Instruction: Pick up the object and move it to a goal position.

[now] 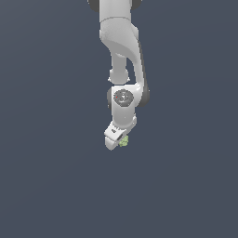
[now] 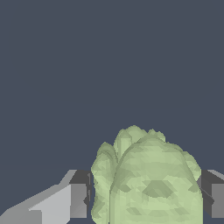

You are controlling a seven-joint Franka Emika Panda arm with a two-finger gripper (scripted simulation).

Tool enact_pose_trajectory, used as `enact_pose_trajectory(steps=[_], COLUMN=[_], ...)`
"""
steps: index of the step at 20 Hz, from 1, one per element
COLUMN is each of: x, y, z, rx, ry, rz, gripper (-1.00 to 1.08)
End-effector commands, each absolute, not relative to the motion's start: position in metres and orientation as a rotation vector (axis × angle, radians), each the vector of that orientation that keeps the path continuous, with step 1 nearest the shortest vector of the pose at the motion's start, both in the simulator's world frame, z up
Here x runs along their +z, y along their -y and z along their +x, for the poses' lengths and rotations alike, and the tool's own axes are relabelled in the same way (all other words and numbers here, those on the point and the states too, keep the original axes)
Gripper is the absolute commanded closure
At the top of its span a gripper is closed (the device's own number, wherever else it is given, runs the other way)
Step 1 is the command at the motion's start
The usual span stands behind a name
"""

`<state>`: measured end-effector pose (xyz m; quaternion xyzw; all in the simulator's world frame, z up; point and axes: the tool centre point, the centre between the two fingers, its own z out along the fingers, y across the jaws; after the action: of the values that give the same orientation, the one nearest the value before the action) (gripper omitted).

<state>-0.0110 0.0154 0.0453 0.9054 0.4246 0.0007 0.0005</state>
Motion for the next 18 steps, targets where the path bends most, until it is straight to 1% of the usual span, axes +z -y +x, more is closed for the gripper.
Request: enact_pose_trajectory(steps=[1,5,9,18], x=[0.045,0.047,0.050,0.063], y=[-0.015,-0.006,0.016,0.098], z=[-0.011,-0.009,-0.005,0.014], rx=[0.002,0.002,0.002,0.001], ry=[-1.333,-1.333,-1.333,-1.334], rz=[2.844,2.844,2.844,2.844], gripper=[1.08,1.08,1.08,1.08])
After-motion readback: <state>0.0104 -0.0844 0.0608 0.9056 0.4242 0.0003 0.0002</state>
